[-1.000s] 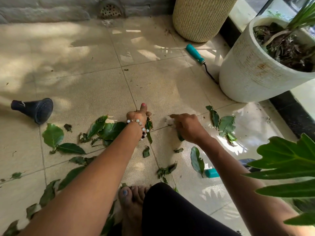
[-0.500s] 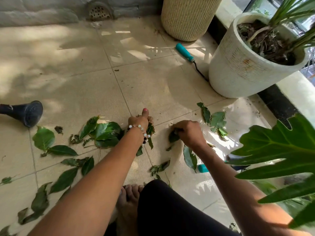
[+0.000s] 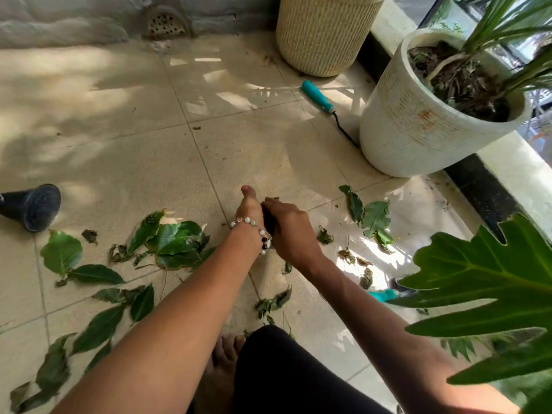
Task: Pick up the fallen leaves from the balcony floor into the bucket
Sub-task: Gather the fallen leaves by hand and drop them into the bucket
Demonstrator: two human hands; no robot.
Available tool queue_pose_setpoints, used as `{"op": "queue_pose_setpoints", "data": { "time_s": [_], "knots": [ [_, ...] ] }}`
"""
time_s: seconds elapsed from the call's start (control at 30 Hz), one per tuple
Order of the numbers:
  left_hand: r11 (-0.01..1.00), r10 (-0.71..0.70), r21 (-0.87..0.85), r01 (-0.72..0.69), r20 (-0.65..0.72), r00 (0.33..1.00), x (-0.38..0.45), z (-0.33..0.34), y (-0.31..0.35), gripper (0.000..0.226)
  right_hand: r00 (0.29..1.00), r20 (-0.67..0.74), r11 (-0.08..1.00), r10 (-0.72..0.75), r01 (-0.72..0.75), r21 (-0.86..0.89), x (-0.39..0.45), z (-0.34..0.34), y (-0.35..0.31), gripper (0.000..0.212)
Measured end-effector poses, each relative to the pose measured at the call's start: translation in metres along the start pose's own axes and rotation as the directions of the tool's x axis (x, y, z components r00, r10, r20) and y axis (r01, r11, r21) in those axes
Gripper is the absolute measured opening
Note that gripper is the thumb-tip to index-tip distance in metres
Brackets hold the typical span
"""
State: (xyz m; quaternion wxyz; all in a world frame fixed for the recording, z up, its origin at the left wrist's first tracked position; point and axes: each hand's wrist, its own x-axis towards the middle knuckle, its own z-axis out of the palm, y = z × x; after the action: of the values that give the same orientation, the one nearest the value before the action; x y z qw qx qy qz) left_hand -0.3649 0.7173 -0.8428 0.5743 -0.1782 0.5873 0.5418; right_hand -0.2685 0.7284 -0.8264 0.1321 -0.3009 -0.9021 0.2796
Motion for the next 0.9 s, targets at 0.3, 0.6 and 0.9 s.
{"op": "queue_pose_setpoints", "data": {
  "time_s": [0.3, 0.6, 0.9],
  "knots": [
    [0.981, 0.156, 0.14, -0.136, -0.146, 0.977, 0.014, 0.01, 0.004, 0.045, 0.925, 0.353, 0.851, 0.138, -0.293, 0.435, 0.013, -0.046, 0.017, 0.044],
    [0.995, 0.097, 0.041, -0.096, -0.044, 0.994, 0.015, 0.014, 0.01, 0.047, 0.873, 0.065, 0.813, 0.483, -0.42, -0.403, 0.033, -0.066, 0.129, 0.061],
    [0.998, 0.045, 0.044, -0.044, -0.026, 0.999, 0.009, 0.021, 0.006, 0.047, 0.913, 0.006, 0.833, 0.408, -0.37, -0.413, 0.004, -0.047, 0.131, 0.029]
  ]
}}
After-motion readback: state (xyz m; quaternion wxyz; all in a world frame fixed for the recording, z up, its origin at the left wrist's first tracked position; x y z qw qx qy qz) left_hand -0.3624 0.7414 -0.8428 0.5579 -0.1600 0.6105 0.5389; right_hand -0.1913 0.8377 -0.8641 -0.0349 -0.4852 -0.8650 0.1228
